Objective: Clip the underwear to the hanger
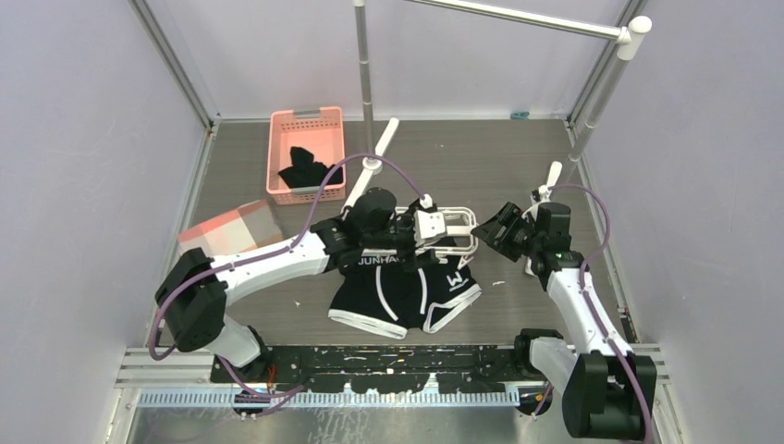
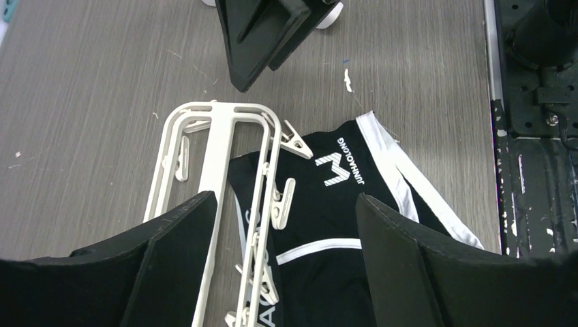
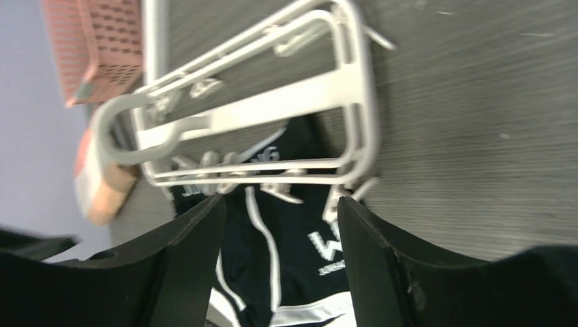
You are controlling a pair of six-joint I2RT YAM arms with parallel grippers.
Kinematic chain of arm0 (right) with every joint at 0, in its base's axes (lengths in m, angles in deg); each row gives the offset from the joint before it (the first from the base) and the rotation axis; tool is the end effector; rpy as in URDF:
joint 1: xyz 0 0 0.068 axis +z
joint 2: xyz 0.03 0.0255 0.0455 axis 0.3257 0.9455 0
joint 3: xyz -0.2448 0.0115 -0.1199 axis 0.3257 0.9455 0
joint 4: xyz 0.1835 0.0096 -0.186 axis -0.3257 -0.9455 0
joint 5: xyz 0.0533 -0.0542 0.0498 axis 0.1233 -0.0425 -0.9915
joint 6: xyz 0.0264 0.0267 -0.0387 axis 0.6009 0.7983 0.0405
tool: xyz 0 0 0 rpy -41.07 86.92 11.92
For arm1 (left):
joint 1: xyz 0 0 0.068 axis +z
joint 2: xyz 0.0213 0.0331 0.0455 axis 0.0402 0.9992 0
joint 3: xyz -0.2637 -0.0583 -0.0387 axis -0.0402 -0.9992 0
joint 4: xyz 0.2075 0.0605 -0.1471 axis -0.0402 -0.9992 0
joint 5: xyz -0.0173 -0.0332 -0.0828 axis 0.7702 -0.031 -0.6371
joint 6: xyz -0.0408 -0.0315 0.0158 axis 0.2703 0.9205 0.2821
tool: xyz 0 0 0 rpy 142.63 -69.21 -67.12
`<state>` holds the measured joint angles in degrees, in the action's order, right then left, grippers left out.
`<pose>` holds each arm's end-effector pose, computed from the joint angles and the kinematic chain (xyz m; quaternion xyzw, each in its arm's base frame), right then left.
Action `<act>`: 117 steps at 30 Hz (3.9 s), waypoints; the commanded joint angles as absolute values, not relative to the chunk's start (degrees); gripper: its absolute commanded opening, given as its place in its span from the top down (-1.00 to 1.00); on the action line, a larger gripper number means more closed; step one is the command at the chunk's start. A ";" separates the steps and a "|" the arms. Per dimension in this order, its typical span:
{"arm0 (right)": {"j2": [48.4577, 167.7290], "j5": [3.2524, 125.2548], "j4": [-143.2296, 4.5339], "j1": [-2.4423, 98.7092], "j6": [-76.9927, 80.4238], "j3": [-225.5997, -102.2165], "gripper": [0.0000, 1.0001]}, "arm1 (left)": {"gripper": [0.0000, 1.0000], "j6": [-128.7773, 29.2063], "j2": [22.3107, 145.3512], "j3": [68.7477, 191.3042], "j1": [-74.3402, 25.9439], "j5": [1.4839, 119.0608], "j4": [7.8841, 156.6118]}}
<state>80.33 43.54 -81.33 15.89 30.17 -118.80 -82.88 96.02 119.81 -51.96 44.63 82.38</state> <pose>0.1980 0.0061 0.2246 0.1771 0.8505 0.3323 0.3673 0.1947 -0.2953 0.2830 0.5919 0.5755 -0.3175 0.4665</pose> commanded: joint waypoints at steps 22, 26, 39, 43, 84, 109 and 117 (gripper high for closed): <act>104.76 43.74 -60.55 15.75 32.73 -117.70 -0.44 | -0.62 -87.88 93.86 115.64 -51.97 43.58 86.65; 106.78 42.48 -59.08 15.59 32.96 -117.12 -0.44 | -0.64 -87.91 93.45 114.42 -51.96 44.25 87.27; 112.23 36.39 -50.61 15.23 36.24 -115.78 -0.44 | -0.66 -88.33 92.80 114.94 -52.04 42.90 85.26; 113.27 33.66 -44.11 14.94 38.90 -114.13 -0.39 | -0.66 -88.44 93.07 115.07 -52.13 42.78 84.86; 81.63 23.41 -32.72 18.56 49.71 -103.80 -0.28 | -0.53 -89.67 91.85 114.02 -56.42 53.57 87.56; 76.00 24.55 -36.75 25.89 49.20 -104.57 -0.23 | -0.12 -91.85 95.27 116.07 -56.44 52.71 84.40; 75.03 24.69 -38.41 27.83 47.99 -105.49 -0.22 | -0.12 -92.48 95.45 116.13 -56.40 53.42 84.10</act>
<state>76.94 25.31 -40.96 27.04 48.99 -102.54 -91.34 95.54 114.08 -56.26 52.98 82.41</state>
